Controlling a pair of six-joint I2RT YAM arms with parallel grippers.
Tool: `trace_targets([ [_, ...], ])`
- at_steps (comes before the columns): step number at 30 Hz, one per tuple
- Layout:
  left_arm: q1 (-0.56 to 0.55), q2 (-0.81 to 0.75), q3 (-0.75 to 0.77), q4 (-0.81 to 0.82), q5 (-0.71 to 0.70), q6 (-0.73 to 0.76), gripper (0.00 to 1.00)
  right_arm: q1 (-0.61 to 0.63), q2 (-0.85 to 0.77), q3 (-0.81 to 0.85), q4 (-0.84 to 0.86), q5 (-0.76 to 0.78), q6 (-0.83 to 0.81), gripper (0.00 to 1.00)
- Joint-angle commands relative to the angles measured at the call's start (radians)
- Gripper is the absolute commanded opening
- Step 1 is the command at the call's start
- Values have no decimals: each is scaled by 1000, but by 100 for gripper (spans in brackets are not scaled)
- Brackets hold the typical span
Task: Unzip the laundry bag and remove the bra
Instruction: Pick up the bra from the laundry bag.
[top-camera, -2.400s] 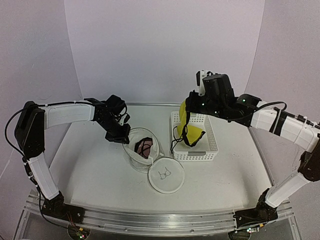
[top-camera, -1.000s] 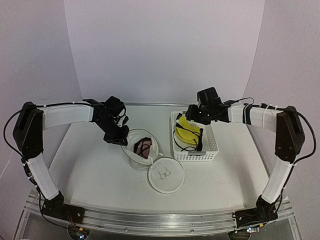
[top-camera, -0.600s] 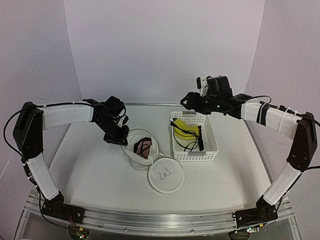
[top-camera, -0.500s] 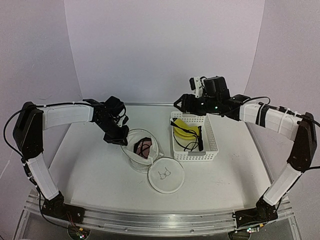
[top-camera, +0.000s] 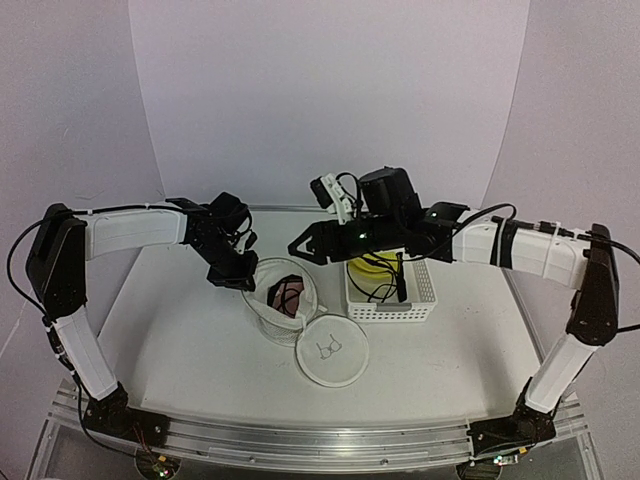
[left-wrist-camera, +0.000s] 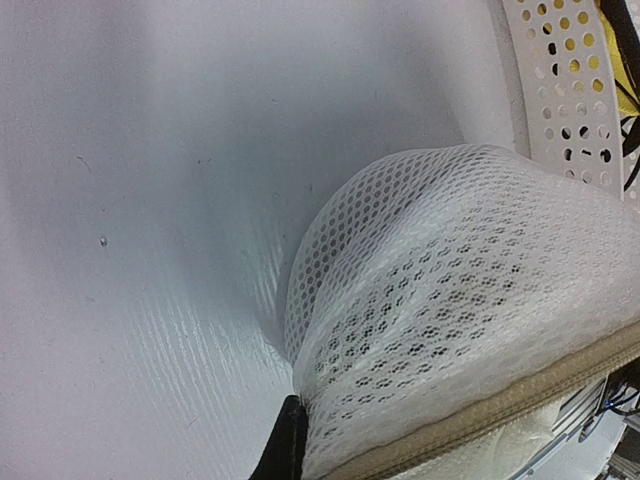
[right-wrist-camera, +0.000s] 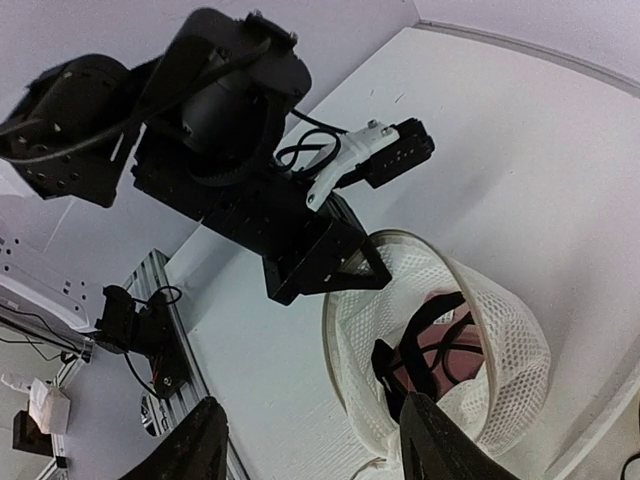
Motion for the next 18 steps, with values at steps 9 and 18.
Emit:
trace_targets([
  [9, -2, -47, 7, 3, 8, -6, 0, 99, 234, 145, -46, 145, -55, 42],
  [18, -2, -47, 9, 3, 17, -5, 0, 124, 398, 269, -113, 412, -70, 45],
])
